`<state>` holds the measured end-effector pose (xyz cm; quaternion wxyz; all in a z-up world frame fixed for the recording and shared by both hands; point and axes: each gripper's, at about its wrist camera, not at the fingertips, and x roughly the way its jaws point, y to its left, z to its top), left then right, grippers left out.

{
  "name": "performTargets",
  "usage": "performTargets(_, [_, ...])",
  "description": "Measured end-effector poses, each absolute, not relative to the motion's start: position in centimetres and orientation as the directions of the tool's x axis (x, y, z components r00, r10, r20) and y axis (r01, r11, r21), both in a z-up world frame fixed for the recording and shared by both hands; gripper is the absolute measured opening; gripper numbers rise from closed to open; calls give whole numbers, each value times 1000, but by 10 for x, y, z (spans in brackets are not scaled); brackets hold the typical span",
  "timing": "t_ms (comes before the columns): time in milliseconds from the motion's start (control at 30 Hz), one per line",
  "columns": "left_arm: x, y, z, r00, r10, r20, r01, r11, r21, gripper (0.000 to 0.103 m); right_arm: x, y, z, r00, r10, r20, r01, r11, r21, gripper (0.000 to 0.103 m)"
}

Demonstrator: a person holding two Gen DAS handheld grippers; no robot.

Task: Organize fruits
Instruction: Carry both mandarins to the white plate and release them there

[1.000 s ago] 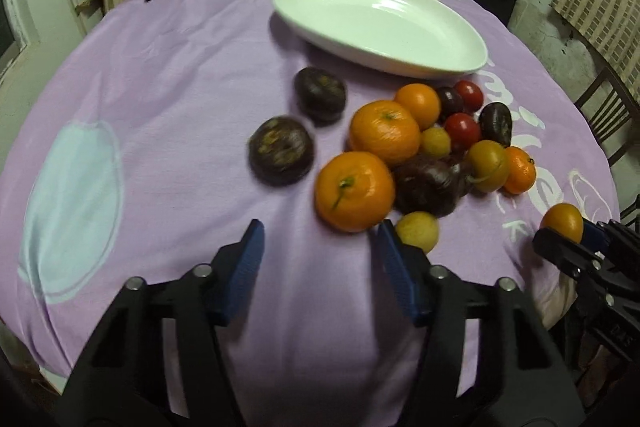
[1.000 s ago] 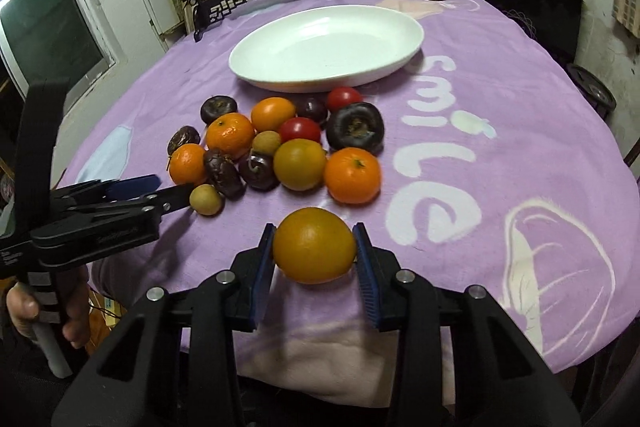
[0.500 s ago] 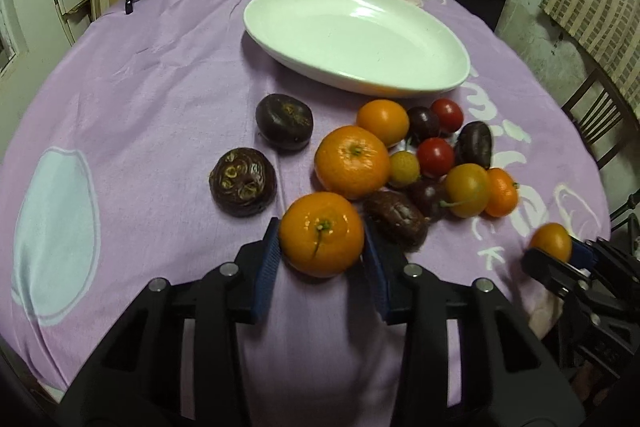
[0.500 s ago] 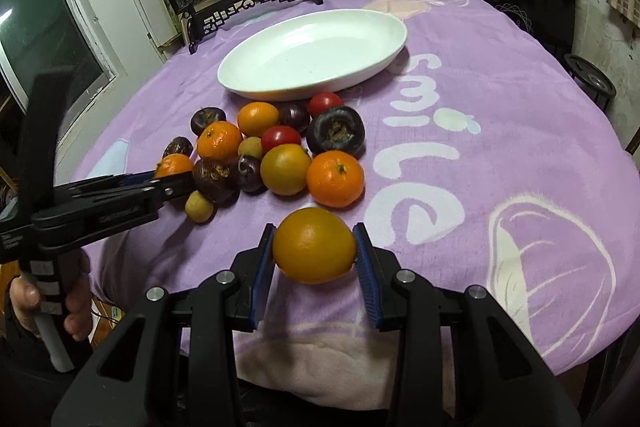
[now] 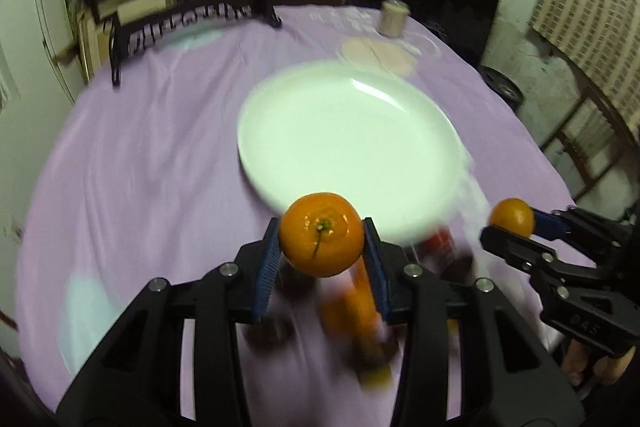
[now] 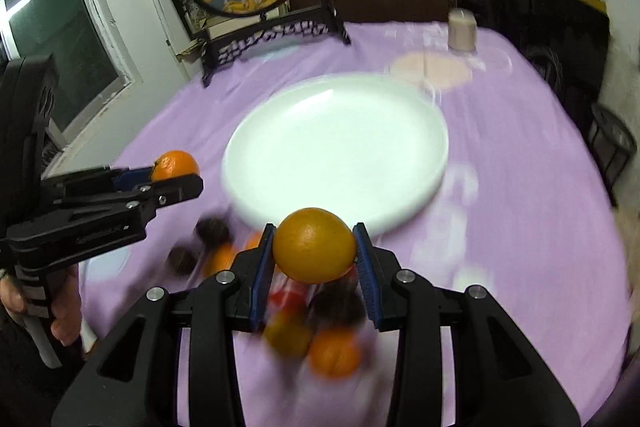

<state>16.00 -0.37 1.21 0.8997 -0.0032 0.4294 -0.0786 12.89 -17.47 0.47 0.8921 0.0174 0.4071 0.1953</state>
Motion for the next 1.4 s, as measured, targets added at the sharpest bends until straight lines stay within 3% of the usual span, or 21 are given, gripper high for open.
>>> performTargets(233, [309, -4, -16, 503, -132, -854, 42, 991, -128, 41, 277, -157, -32, 473, 316, -822, -364, 920, 144, 39])
performTargets(600, [356, -16, -54, 420, -181, -889, 40, 983, -182, 41, 324, -153, -51, 454, 283, -845, -356, 927, 119, 40])
performTargets(633, [354, -15, -50, 426, -197, -883, 46, 979, -197, 50, 320, -156, -47, 456, 276, -846, -352, 929, 113, 48])
performTargets(667, [347, -13, -42, 450, -206, -869, 54, 977, -204, 70, 314, -160, -42, 470, 262, -843, -343, 934, 99, 54])
performTargets(733, [327, -6, -20, 522, -195, -830, 57, 979, -195, 80, 295, -168, -27, 515, 229, -826, -320, 945, 63, 59])
performTargets(800, [302, -2, -3, 555, -207, -806, 80, 977, -196, 81, 272, -176, -14, 539, 228, -811, -308, 949, 62, 62])
performTargets(933, [244, 3, 12, 601, -191, -776, 104, 981, -161, 86, 187, -187, 3, 614, 253, -748, -292, 953, 83, 91])
performTargets(1033, [181, 11, 10, 642, -201, -740, 123, 980, -159, 92, 133, -184, 2, 667, 232, -708, -279, 959, 50, 94])
performTargets(1400, [77, 42, -29, 652, -99, -752, 39, 995, -97, 93, 60, -189, -7, 664, 186, -725, -246, 969, 24, 98])
